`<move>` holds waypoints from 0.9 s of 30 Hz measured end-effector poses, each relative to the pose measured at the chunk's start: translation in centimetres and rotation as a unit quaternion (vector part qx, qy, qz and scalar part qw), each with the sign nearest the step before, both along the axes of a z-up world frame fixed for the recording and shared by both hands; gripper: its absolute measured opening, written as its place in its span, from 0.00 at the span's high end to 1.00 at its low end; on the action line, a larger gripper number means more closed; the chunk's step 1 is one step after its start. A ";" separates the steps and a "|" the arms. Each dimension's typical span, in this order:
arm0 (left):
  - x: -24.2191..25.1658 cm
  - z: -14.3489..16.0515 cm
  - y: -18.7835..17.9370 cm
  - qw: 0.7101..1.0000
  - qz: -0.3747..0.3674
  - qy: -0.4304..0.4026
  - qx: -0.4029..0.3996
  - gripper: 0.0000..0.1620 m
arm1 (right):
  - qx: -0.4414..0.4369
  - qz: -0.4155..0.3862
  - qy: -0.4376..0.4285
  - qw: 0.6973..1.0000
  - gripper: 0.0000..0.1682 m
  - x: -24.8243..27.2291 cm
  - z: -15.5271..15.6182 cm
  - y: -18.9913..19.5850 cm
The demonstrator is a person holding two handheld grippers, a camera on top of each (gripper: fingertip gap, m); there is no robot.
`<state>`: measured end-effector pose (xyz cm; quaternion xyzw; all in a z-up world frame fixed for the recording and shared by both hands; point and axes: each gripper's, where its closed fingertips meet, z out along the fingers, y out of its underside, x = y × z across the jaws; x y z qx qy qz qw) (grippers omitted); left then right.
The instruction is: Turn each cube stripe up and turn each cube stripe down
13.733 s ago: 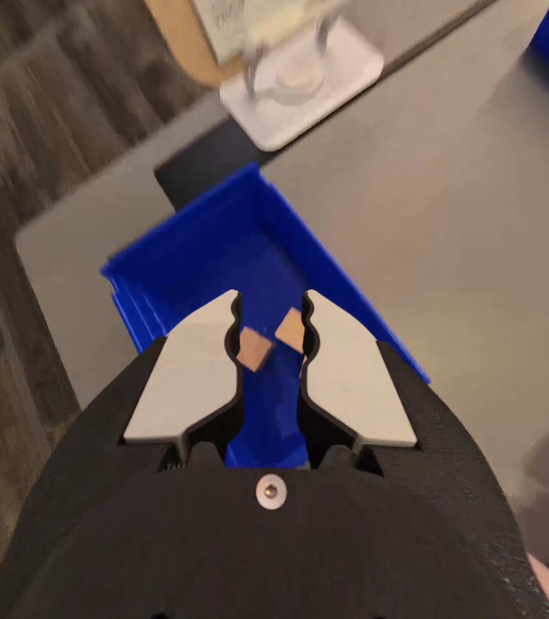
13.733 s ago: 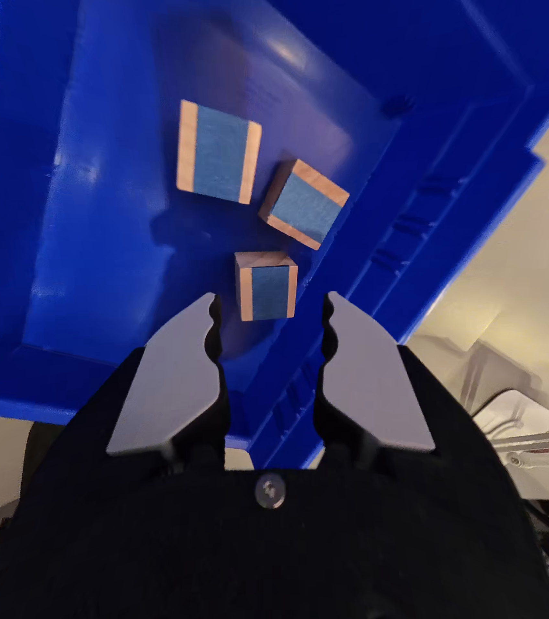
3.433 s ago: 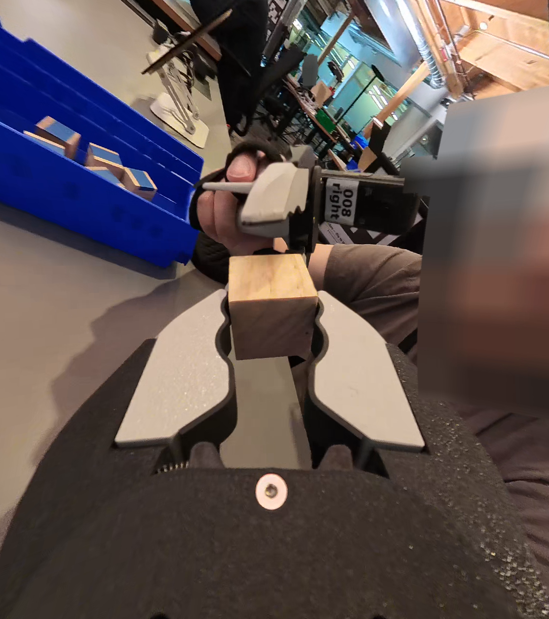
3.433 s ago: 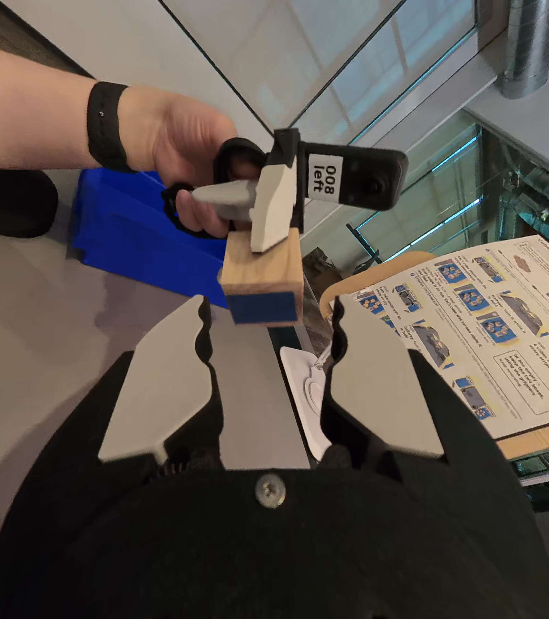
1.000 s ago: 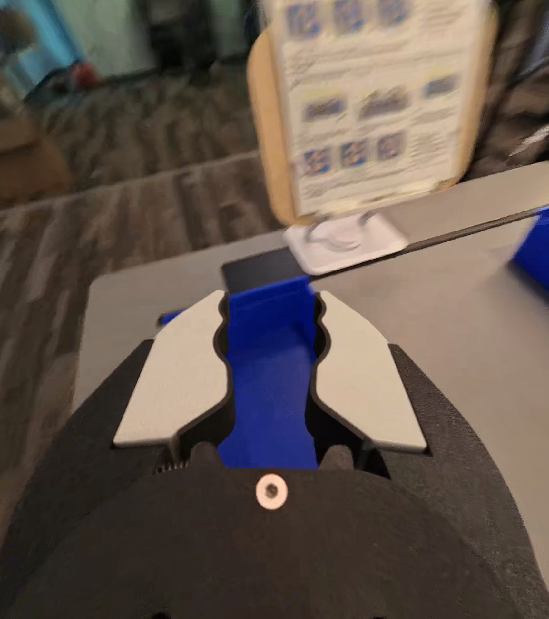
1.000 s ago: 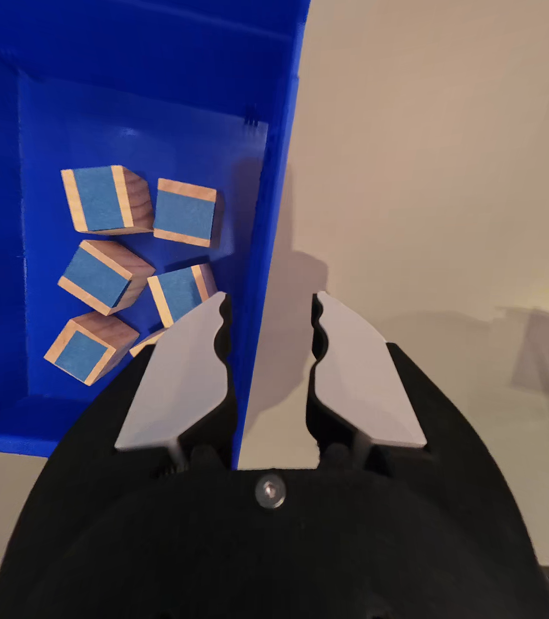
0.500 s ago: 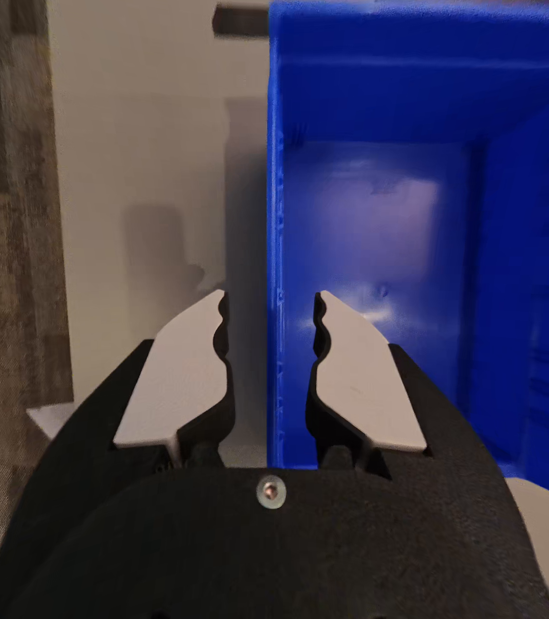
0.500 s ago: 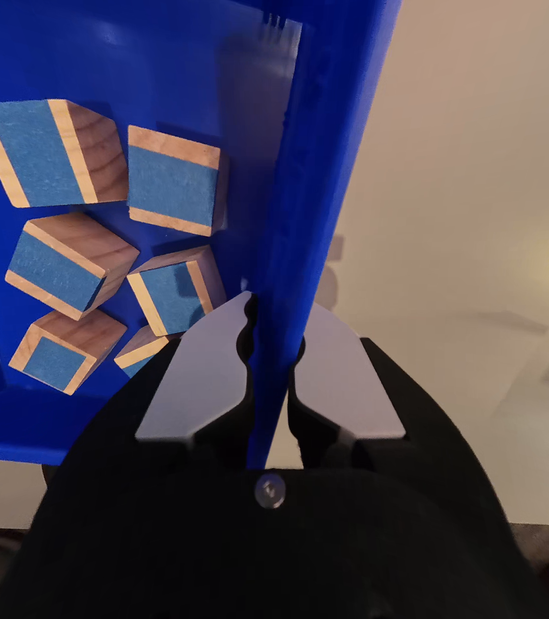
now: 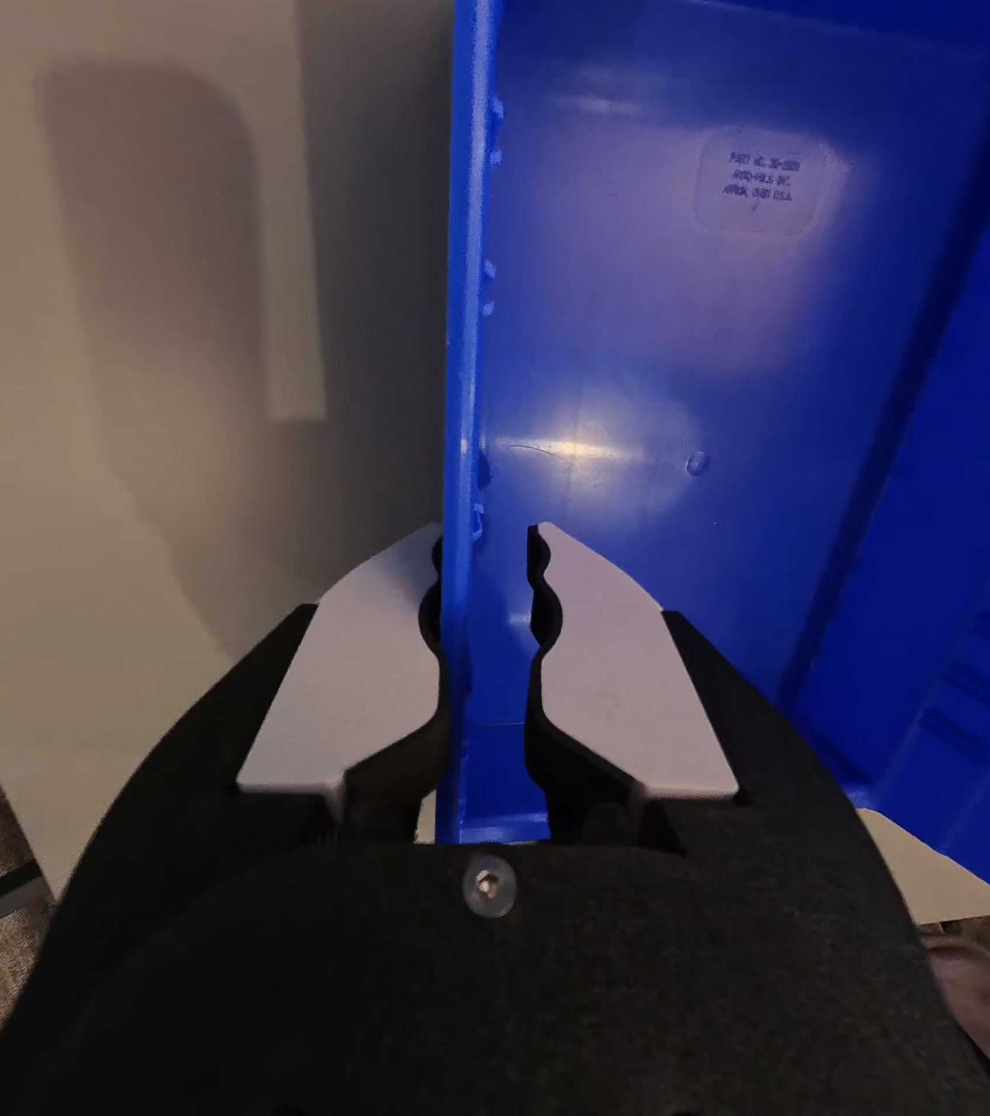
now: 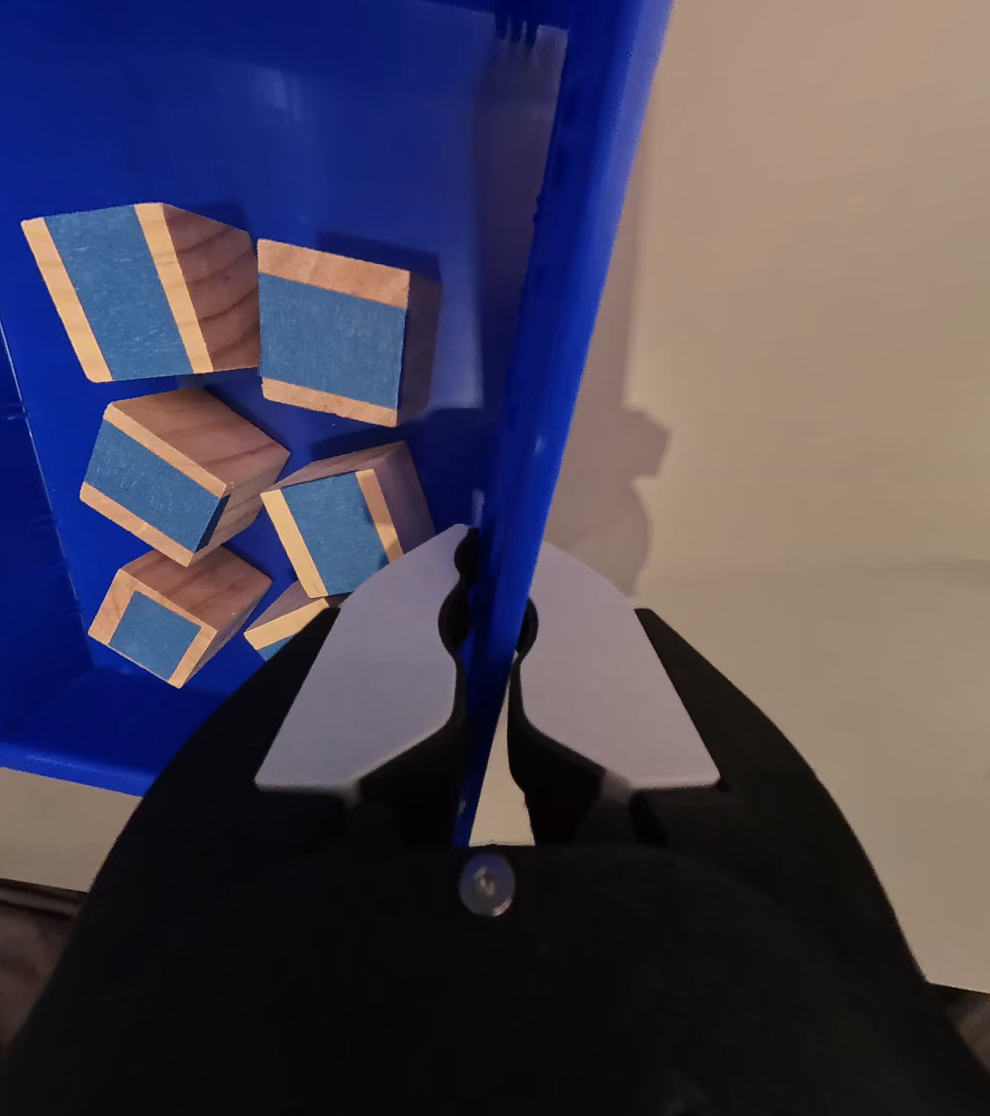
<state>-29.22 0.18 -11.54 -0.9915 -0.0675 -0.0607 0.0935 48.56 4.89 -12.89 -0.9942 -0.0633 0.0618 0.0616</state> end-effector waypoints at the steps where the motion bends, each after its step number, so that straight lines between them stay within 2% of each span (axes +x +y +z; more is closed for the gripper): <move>1: 0.3 0.0 0.1 1.000 -0.005 0.001 -0.002 0.86 | -0.002 0.001 -0.004 1.000 0.95 -0.1 0.0 0.0; 8: 4.0 -0.2 1.4 0.997 -0.056 0.040 -0.018 0.91 | -0.008 0.000 -0.010 1.000 0.95 -2.2 0.0 0.4; 14: 9.5 -0.3 3.0 0.992 -0.117 0.041 -0.008 0.95 | -0.004 0.030 -0.012 0.999 0.95 -6.0 0.1 1.2; 20: 13.5 -0.4 2.3 0.983 -0.172 0.063 -0.028 0.92 | -0.003 0.065 -0.013 0.998 0.95 -9.3 0.1 1.3; 27: 17.2 -0.5 1.9 0.971 -0.224 0.076 -0.032 0.88 | 0.020 0.067 0.004 0.998 0.96 -11.0 0.1 2.1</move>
